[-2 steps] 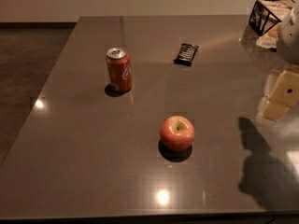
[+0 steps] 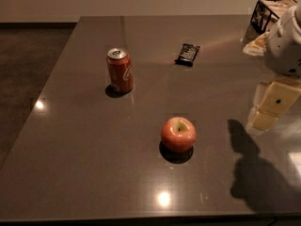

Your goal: Pick apple

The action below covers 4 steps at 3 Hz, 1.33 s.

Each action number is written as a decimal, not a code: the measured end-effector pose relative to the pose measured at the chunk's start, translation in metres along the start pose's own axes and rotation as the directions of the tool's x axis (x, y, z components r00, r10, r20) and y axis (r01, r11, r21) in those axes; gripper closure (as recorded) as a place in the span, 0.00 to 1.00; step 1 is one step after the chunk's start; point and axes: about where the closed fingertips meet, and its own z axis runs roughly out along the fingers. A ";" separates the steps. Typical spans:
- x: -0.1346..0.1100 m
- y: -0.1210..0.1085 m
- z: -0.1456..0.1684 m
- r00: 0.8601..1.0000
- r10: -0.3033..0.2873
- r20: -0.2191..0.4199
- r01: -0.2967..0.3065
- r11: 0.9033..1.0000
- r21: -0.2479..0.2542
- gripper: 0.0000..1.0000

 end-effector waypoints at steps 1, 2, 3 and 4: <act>-0.018 0.019 0.022 0.998 -0.042 0.052 0.045 0.997 -0.059 0.00; -0.040 0.037 0.044 0.992 -0.069 0.107 0.081 0.990 -0.114 0.00; -0.060 0.052 0.065 0.985 -0.089 0.145 0.112 0.981 -0.156 0.00; -0.076 0.068 0.087 0.980 -0.117 0.164 0.148 0.969 -0.196 0.00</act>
Offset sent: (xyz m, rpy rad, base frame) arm -0.0236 0.0892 -0.0687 0.1555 0.1412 0.1980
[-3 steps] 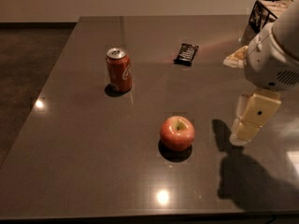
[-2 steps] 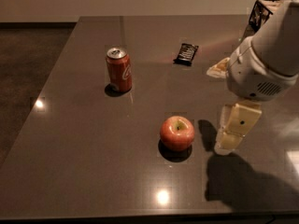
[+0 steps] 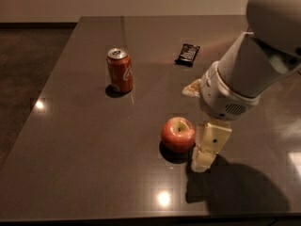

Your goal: Pick apple

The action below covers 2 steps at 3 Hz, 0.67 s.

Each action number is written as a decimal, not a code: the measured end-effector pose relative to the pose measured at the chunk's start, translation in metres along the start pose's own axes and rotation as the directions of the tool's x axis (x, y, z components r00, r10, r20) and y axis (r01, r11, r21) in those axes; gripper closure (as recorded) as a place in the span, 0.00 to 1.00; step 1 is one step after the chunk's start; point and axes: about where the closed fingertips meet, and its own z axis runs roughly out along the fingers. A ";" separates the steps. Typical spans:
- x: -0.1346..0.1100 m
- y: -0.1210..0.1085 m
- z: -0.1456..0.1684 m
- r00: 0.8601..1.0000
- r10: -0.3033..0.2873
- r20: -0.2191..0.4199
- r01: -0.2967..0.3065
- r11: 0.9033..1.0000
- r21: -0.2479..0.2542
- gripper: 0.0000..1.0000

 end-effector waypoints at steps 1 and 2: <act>-0.008 0.005 0.024 0.999 -0.032 0.009 0.032 0.999 -0.024 0.00; -0.010 0.006 0.040 0.999 -0.051 0.010 0.051 0.998 -0.039 0.16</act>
Offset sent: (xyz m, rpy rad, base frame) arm 0.0004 0.0309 -0.0554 0.0042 0.0373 0.0902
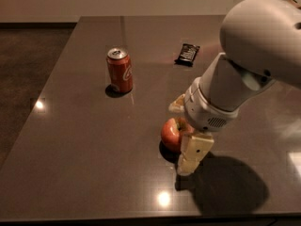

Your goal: Pick apple

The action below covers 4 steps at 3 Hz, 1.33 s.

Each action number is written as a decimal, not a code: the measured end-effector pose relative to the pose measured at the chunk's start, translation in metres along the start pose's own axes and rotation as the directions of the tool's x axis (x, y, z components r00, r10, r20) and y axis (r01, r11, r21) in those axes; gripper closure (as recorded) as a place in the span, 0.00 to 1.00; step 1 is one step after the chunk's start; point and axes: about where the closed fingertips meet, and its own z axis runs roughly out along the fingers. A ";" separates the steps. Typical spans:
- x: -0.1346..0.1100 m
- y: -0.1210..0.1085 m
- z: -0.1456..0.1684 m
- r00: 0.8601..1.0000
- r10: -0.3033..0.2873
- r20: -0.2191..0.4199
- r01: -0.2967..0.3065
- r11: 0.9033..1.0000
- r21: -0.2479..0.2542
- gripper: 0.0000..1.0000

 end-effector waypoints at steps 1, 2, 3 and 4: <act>0.001 -0.004 0.005 1.000 0.006 0.009 -0.006 1.000 -0.011 0.38; -0.001 -0.011 -0.005 0.999 0.027 0.030 -0.026 0.999 -0.026 0.62; -0.005 -0.028 -0.034 0.998 0.046 0.053 -0.044 0.999 -0.028 0.85; -0.013 -0.043 -0.072 0.996 0.042 0.081 -0.041 0.999 -0.005 1.00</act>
Offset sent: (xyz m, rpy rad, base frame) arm 0.0202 -0.0050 0.0218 0.0591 0.0647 -0.0284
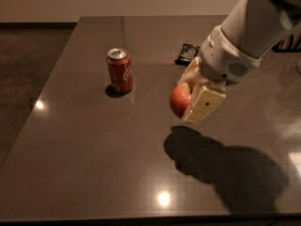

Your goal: Pick apple

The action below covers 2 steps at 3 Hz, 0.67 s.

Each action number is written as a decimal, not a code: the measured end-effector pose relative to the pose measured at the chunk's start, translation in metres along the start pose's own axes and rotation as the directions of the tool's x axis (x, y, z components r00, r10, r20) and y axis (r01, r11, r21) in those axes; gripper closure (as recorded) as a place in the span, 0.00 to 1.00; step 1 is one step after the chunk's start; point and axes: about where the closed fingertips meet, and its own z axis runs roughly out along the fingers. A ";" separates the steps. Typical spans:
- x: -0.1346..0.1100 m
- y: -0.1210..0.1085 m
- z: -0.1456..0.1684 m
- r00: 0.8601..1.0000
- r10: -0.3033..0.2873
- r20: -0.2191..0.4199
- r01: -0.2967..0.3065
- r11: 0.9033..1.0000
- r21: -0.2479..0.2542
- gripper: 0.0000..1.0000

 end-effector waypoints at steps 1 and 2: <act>-0.013 -0.004 -0.035 0.999 -0.027 0.040 0.026 0.999 0.019 1.00; -0.014 -0.005 -0.034 0.999 -0.027 0.040 0.026 0.999 0.021 1.00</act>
Offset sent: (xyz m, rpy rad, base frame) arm 0.0010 -0.0035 0.0311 0.0329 -0.0199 0.0163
